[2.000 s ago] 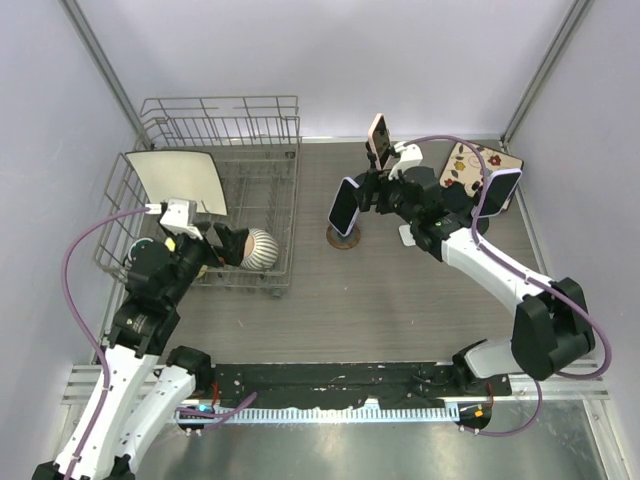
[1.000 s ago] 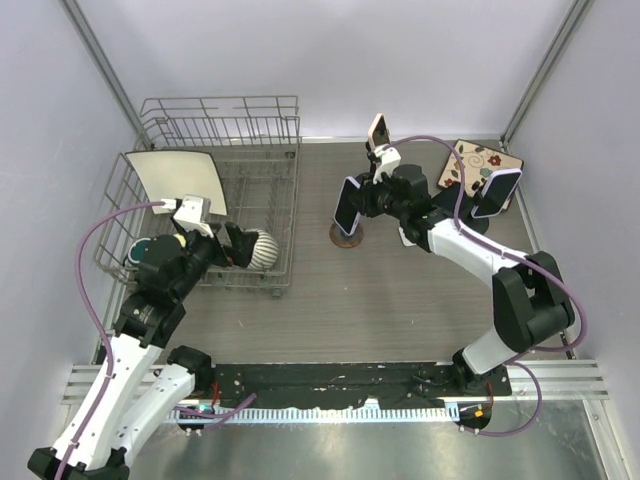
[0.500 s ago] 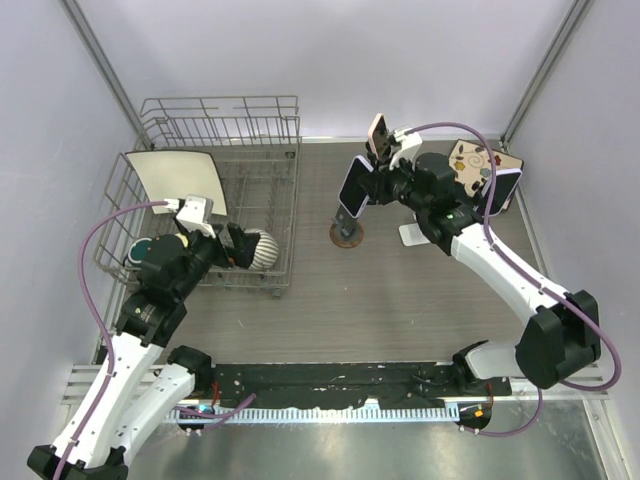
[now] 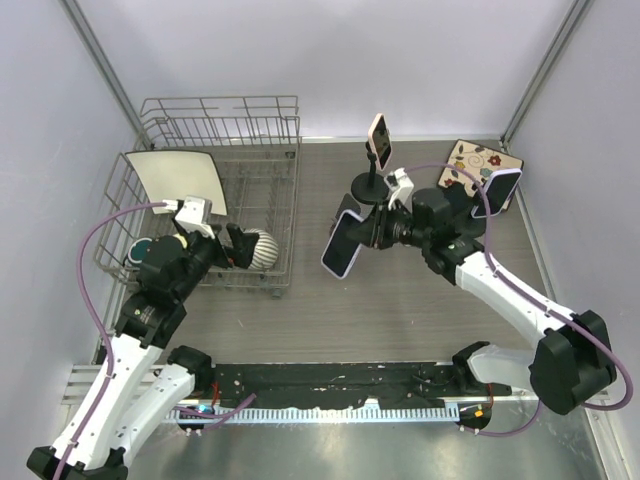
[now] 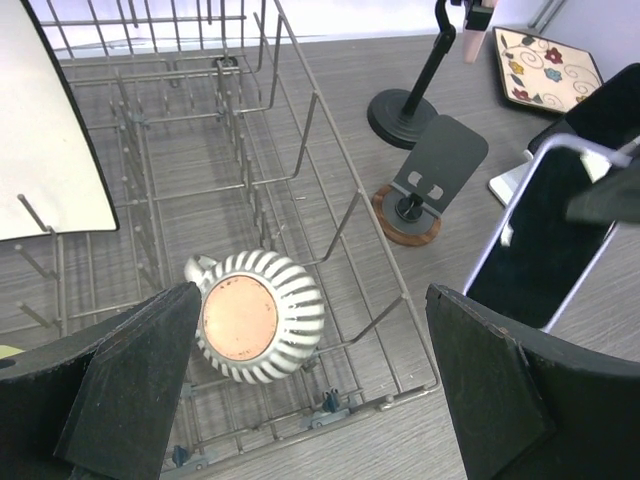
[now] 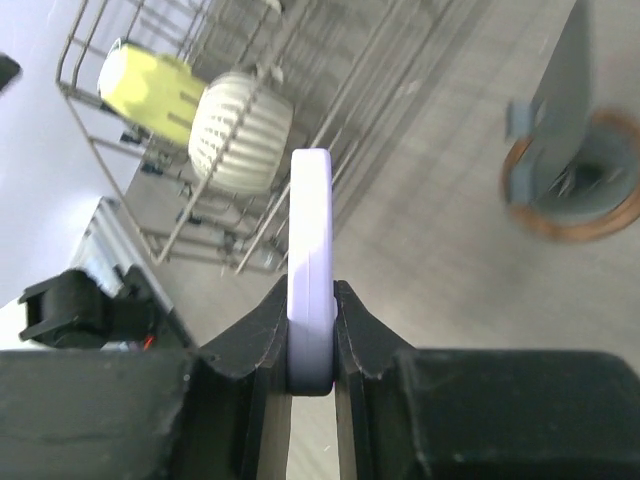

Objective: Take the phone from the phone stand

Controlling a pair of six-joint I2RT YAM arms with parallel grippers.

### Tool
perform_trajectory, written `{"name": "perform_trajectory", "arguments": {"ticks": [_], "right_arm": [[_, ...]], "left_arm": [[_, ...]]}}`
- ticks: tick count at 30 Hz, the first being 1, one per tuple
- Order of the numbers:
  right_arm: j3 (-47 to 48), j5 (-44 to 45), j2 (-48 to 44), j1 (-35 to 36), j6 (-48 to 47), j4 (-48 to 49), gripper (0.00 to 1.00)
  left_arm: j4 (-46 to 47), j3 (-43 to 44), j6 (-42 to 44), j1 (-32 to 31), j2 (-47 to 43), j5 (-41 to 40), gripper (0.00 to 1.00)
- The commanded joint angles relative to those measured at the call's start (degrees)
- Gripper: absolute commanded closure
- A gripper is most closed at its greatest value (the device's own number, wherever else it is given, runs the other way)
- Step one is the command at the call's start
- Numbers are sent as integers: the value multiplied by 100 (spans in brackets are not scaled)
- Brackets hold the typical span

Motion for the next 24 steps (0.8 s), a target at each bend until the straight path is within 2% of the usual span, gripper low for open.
{"name": "perform_trajectory", "arguments": {"ticks": [1, 8, 13, 18, 24], "right_arm": [[-758, -575, -101, 374, 1368, 1306, 99], [-1121, -346, 986, 1245, 2124, 2739, 99], [-1113, -293, 1814, 1325, 2556, 3601, 99], [-928, -513, 2517, 1343, 2732, 3707, 99], [-814, -478, 2712, 1334, 2400, 3058, 99]], "left_arm": [[277, -24, 136, -19, -233, -339, 0], [330, -69, 136, -28, -330, -481, 0], [313, -68, 128, -28, -347, -455, 0], [330, -77, 128, -28, -365, -464, 0], [330, -77, 110, -37, -330, -411, 0]]}}
